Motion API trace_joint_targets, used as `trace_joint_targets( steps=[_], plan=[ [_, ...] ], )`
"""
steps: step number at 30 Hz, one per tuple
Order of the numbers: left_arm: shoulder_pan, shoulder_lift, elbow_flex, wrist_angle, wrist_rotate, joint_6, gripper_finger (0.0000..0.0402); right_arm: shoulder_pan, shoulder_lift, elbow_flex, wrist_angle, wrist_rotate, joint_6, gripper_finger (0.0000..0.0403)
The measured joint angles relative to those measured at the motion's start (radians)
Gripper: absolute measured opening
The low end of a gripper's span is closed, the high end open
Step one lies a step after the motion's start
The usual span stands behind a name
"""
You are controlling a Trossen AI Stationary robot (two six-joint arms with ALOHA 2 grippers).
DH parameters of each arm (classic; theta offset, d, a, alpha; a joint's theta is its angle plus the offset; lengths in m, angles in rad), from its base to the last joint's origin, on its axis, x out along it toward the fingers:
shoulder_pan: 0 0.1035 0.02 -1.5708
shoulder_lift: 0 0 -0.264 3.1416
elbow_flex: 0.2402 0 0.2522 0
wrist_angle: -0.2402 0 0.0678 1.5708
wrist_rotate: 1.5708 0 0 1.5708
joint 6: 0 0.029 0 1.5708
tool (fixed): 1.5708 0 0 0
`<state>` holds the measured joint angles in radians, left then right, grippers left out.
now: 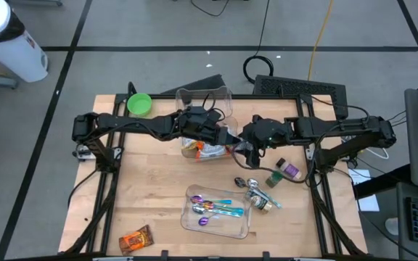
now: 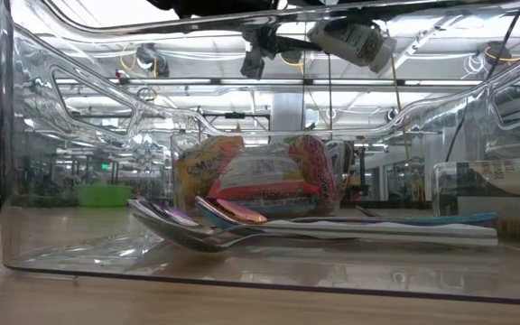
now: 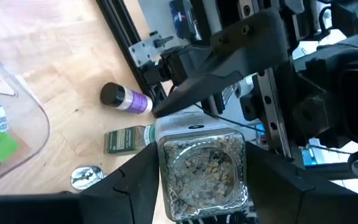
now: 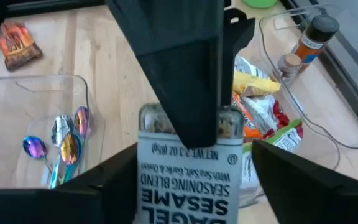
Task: Pick & Place Food Item
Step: Put the white seasoning bottle into the top transparent bin
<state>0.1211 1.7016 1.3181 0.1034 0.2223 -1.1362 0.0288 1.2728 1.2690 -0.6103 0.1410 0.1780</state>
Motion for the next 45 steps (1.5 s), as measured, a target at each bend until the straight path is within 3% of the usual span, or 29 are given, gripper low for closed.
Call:
trace_joint_targets(
  steps=[5, 22, 32, 45],
  plan=[
    [0.001, 0.000, 0.000, 0.004, -0.002, -0.003, 0.0206, 0.000, -0.002, 0.000, 0.015, 0.011, -0.007, 0.0310],
    [0.013, 0.000, 0.000, 0.017, 0.036, 0.043, 0.0206, 0.000, -0.142, -0.002, 0.005, -0.011, -0.018, 0.0294],
    [0.057, -0.002, 0.000, 0.245, 0.144, 0.015, 0.0206, -0.001, -0.279, -0.002, 0.042, 0.093, -0.064, 0.0294],
    [0.069, -0.006, -0.001, 0.360, 0.202, -0.002, 0.0206, 0.007, -0.357, -0.007, 0.166, 0.094, -0.099, 0.0295]
  ],
)
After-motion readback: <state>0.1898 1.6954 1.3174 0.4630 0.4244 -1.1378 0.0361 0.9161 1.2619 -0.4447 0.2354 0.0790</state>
